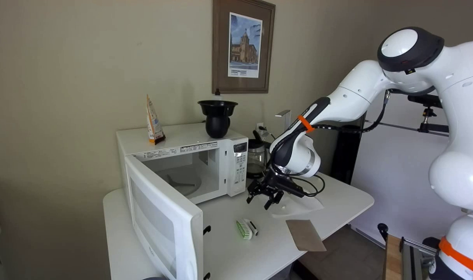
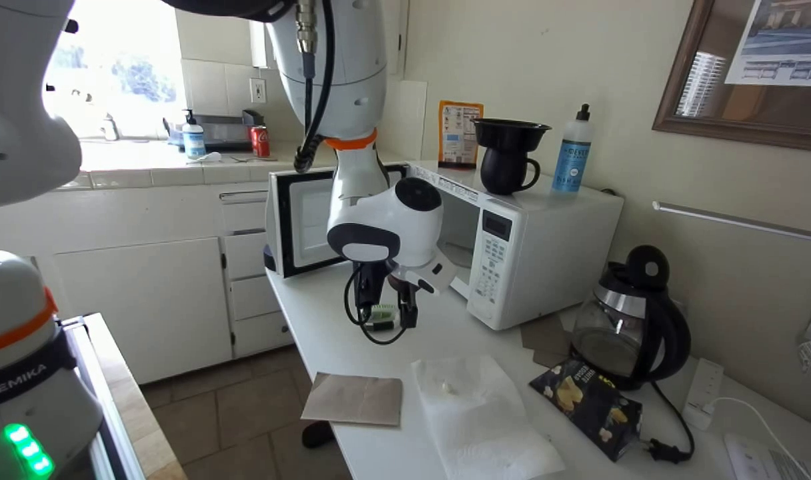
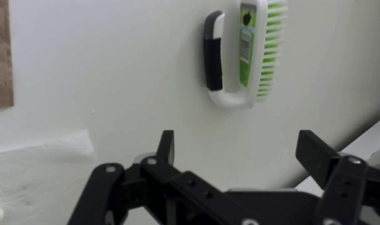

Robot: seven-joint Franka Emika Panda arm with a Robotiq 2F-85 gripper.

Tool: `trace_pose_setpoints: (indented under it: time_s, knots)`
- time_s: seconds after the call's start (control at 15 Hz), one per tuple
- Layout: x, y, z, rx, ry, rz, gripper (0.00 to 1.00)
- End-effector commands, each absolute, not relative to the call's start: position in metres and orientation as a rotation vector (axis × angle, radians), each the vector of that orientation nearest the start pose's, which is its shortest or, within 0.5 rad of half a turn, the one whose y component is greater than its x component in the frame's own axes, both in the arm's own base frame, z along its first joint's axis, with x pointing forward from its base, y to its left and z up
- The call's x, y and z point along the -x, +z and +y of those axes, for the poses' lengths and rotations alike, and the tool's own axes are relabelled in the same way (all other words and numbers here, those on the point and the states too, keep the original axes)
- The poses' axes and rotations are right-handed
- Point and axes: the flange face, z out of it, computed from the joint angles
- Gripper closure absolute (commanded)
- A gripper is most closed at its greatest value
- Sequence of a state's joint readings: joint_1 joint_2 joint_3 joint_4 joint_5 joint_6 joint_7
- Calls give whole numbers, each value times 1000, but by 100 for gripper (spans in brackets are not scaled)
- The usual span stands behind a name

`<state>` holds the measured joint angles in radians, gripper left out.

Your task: Make the white brush stand on its bristles

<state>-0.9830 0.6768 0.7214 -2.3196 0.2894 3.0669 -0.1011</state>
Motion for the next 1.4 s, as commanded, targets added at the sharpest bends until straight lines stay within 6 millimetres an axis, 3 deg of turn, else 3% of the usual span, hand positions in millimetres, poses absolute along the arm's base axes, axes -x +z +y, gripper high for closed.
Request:
trace_pose_setpoints:
  time_s: [0.0,0.27,0.47,0.53,0.73,0.8,0.93,1.07,1.2,1.33]
  knots:
    - [-518,113,-124,2563,-203,717,0]
    - [-525,97,-120,2533,-119,673,0]
    - [-529,89,-122,2517,-92,644,22]
    - [-530,87,-124,2510,-88,636,24]
    - [-531,81,-127,2504,-77,623,54]
    - [-530,80,-128,2506,-71,617,56]
    - [-529,78,-130,2513,-71,618,50]
    - [-528,77,-132,2515,-72,614,53]
    - [-527,76,-132,2516,-70,606,69]
    - [-527,75,-130,2520,-67,591,78]
